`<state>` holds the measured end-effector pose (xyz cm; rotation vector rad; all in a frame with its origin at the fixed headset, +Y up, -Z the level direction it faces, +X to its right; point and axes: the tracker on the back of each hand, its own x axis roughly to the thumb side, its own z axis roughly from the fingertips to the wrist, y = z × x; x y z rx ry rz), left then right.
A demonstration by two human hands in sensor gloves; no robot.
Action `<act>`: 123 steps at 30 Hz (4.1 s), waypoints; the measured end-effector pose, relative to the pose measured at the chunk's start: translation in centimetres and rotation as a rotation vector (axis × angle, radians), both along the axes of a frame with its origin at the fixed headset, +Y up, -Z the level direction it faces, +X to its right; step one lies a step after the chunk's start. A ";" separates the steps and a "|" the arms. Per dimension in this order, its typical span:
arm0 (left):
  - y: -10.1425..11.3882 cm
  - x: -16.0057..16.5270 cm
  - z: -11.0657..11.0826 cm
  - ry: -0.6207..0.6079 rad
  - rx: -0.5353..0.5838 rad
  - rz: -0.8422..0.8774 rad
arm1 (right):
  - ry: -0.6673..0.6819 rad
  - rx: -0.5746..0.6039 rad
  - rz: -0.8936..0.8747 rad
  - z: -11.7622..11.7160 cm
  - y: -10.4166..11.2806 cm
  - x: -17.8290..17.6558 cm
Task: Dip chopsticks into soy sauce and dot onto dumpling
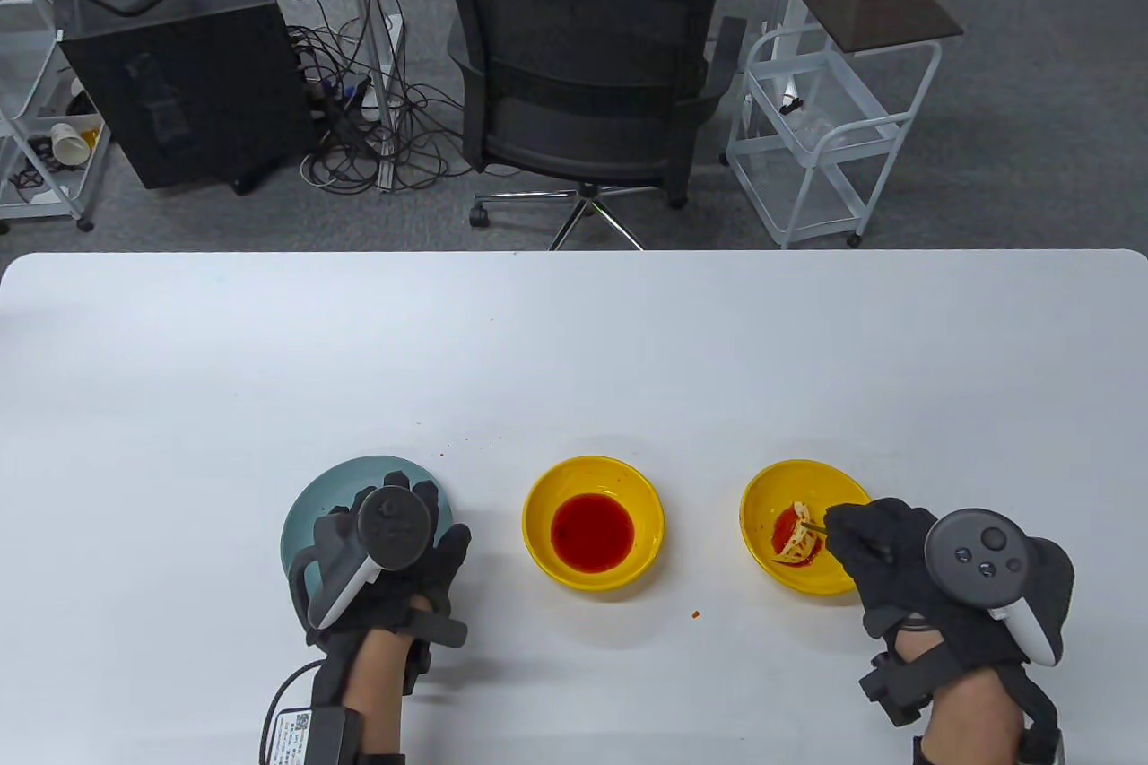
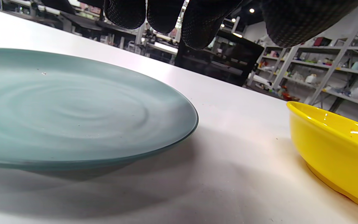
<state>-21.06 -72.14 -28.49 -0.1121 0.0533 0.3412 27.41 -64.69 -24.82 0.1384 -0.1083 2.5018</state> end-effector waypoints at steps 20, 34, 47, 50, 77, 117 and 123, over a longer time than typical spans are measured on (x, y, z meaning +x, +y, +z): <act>0.0 0.0 0.0 0.002 -0.003 -0.003 | -0.069 -0.020 0.019 -0.2 -0.4 0.3; 0.0 -0.1 0.0 0.003 0.004 -0.007 | -0.023 0.156 -0.088 1.5 1.8 -0.1; 0.0 -0.2 0.0 0.004 0.010 -0.013 | 0.215 0.523 -0.060 3.1 2.9 -6.1; 0.0 -0.2 0.0 0.005 0.015 -0.016 | 0.274 0.542 -0.039 3.1 2.5 -7.9; -0.1 -0.1 0.1 0.000 0.011 -0.014 | 0.460 0.300 0.091 0.7 -3.5 -14.7; -0.1 -0.3 0.1 0.009 -0.008 -0.003 | 0.546 0.205 0.151 1.2 -4.1 -16.1; -0.1 -0.4 0.1 0.013 -0.006 0.000 | 0.498 0.287 0.066 1.5 -2.1 -14.2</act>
